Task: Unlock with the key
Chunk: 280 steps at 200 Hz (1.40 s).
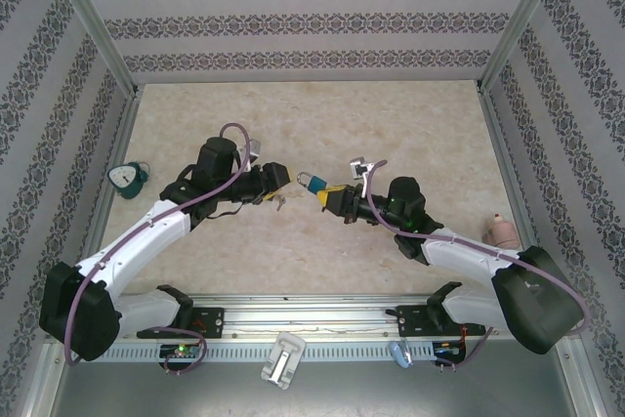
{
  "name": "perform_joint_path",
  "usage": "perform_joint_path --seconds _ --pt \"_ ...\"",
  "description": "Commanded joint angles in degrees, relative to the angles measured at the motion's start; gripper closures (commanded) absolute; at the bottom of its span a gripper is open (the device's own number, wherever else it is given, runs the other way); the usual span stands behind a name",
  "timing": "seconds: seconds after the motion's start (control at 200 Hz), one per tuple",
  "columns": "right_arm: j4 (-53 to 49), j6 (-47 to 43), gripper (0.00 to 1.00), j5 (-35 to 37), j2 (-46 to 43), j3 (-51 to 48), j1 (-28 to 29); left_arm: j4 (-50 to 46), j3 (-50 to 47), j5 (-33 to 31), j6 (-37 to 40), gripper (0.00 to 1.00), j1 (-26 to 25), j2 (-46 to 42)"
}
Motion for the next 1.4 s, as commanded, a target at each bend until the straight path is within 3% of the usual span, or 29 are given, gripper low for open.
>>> perform_joint_path --seconds 0.0,0.395,0.56,0.869,1.134,1.394 --pt "5.1 0.8 1.0 -4.8 0.3 2.1 -0.1 2.2 1.5 2.9 2.8 0.43 0.7 0.8" --pt "6.4 1.3 1.0 -7.5 0.3 2.6 0.8 1.1 2.5 3.4 4.1 0.42 0.4 4.0" --pt "5.5 0.6 1.0 -7.3 -0.7 2.5 0.8 -0.3 2.3 2.6 4.3 0.48 0.5 3.6" --pt "5.6 1.1 1.0 -9.0 0.1 2.5 1.0 3.2 4.9 0.9 5.7 0.43 0.7 0.1" --pt "6.0 1.4 1.0 -10.5 0.5 3.0 1.9 7.2 7.8 7.6 4.5 0.43 0.6 4.3" --pt "7.1 1.9 1.0 -9.9 0.4 3.3 2.1 5.4 7.3 8.7 5.8 0.45 -0.3 5.1"
